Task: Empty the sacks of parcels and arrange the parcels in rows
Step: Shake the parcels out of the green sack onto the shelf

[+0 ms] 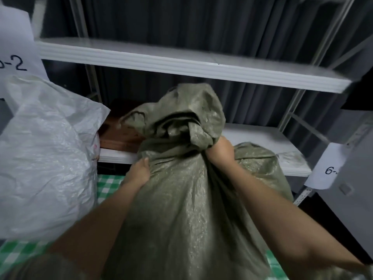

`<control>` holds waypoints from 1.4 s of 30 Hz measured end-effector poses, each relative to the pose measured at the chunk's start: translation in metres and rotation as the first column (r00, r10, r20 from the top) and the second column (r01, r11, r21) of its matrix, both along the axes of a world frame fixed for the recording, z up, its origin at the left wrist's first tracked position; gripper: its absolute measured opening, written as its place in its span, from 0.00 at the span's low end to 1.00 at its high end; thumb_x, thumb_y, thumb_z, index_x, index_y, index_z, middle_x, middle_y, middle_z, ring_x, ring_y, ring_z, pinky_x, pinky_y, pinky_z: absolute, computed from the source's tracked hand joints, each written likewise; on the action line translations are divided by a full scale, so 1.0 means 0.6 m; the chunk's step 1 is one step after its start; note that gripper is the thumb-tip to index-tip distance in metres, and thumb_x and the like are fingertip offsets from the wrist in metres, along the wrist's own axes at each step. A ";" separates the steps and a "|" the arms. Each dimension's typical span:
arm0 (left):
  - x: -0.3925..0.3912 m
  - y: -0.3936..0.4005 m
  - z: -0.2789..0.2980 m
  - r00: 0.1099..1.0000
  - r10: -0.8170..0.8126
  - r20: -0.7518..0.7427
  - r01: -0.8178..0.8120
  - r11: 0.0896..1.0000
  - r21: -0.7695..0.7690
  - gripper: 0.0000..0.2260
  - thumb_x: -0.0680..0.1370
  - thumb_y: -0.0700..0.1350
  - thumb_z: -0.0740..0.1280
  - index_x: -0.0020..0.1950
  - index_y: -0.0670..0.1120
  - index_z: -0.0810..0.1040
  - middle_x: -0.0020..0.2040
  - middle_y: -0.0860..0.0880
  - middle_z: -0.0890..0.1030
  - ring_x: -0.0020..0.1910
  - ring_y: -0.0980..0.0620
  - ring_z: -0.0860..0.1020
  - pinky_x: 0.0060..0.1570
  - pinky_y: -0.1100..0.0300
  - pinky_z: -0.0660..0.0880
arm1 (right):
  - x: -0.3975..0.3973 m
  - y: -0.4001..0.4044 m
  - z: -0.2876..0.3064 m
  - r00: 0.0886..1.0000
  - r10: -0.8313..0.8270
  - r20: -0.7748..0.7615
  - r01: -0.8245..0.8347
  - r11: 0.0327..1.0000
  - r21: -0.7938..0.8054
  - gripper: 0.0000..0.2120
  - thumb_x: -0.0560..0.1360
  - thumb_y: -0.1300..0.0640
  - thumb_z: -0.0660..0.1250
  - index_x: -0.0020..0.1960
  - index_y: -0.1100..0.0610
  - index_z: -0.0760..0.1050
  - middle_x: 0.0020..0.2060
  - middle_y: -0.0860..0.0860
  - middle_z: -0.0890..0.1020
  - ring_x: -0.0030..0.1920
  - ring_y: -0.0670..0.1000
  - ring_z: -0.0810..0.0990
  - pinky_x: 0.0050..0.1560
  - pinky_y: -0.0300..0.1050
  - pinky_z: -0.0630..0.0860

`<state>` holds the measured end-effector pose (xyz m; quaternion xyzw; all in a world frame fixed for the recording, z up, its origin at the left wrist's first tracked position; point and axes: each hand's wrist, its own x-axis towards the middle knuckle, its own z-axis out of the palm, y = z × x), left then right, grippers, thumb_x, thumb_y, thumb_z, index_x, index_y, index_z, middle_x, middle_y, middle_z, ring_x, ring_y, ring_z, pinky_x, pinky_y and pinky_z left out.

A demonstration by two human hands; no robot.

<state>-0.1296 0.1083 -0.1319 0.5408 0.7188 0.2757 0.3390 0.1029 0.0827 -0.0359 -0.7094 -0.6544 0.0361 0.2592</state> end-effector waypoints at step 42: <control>0.073 0.074 0.104 0.902 -0.205 0.379 0.156 0.975 0.157 0.27 0.81 0.62 0.47 0.73 0.50 0.68 0.69 0.47 0.73 0.66 0.45 0.72 0.66 0.50 0.69 | 0.027 0.029 0.119 0.858 -0.175 -0.483 0.218 0.975 0.034 0.16 0.73 0.55 0.64 0.59 0.58 0.75 0.55 0.54 0.80 0.53 0.58 0.78 0.49 0.45 0.73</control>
